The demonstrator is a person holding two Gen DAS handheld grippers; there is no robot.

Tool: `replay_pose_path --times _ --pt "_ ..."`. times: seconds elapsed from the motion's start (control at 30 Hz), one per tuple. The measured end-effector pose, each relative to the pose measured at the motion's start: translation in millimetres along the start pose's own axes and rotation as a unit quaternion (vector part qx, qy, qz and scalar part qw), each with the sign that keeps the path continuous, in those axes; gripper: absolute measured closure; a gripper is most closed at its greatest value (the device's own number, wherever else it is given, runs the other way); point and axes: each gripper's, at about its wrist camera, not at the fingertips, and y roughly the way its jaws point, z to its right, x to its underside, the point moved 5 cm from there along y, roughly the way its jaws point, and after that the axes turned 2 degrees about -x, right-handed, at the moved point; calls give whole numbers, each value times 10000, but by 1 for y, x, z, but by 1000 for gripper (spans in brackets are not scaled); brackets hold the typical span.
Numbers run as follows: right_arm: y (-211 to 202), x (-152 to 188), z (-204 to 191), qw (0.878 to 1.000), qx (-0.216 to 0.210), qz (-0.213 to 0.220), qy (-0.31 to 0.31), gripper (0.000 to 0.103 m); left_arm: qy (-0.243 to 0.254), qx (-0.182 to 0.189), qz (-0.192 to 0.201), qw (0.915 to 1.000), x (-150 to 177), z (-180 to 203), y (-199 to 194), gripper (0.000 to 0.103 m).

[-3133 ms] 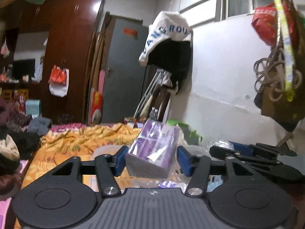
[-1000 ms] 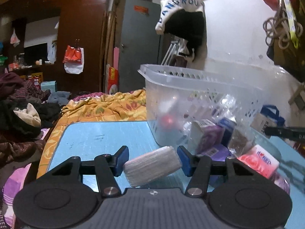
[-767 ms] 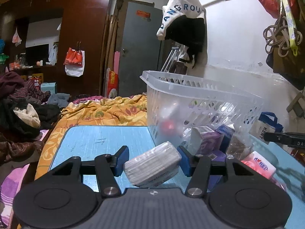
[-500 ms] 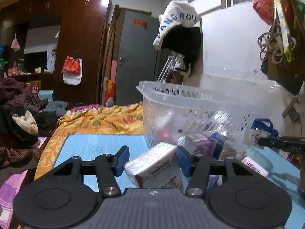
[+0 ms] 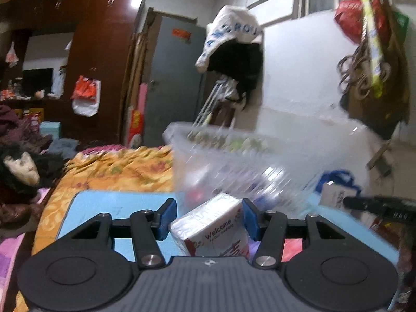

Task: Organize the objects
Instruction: 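Carry both items over the white basket and open both tools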

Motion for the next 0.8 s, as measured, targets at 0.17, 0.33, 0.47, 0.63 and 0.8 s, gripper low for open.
replay_pose_path --times 0.17,0.33,0.47,0.63,0.8 --pt "-8 -48 -12 9997 -84 237 -26 86 -212 383 232 9988 -68 26 15 45" --pt "34 -101 -9 9986 334 232 -327 86 -271 299 94 9991 -119 56 72 45" --pt "69 -108 1 9974 549 7 -466 82 -17 -75 -47 10000 -119 69 108 24" --pt "71 -91 -5 9933 847 4 -790 0 158 -378 -152 9990 -98 64 104 16" --pt "17 -54 -9 9986 395 292 -213 0 119 -75 -64 9999 -53 61 42 8"
